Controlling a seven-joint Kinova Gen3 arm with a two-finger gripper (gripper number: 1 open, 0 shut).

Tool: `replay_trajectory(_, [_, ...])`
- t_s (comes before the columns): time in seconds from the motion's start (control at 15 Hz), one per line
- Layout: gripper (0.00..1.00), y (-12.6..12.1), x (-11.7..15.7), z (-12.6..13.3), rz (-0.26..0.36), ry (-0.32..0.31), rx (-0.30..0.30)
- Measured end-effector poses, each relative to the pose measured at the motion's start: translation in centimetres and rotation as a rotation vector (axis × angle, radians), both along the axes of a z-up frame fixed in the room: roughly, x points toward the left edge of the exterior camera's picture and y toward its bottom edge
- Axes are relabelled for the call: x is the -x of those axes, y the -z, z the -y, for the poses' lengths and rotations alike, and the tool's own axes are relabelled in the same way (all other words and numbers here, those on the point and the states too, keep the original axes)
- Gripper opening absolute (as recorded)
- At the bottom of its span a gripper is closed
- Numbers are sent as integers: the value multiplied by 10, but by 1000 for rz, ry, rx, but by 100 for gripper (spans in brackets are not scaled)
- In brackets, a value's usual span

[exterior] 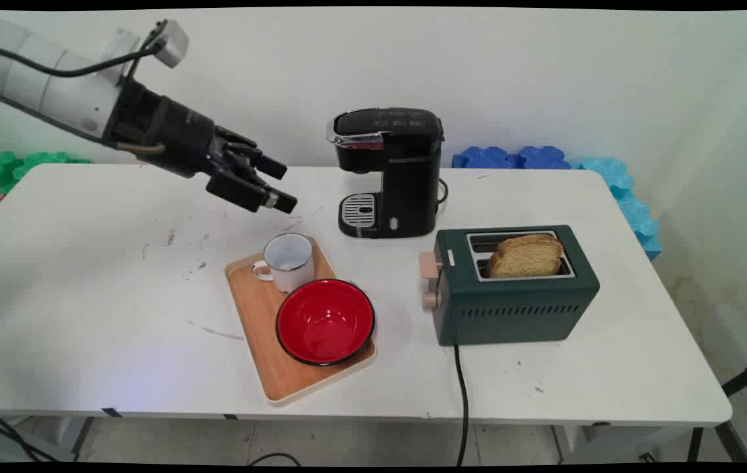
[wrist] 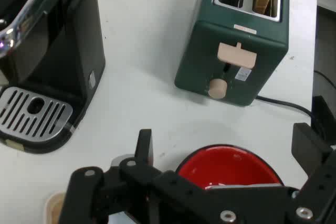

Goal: Press the toaster switch

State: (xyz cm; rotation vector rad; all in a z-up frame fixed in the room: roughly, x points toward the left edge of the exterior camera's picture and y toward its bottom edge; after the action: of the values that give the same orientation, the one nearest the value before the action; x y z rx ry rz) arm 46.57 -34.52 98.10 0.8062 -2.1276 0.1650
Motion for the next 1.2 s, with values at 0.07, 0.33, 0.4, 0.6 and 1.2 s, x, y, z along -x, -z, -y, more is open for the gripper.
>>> replay_trajectory(0.07, [100,-2,5,4,1,3,0])
replay_trajectory(0.33, [100,-13,33,22,2,31,20])
replay_trajectory(0.4, [100,-15,41,27,5,42,26])
replay_trajectory(0.6, [100,-20,68,39,12,78,44])
replay_trajectory(1.2, [100,1,130,78,64,193,88])
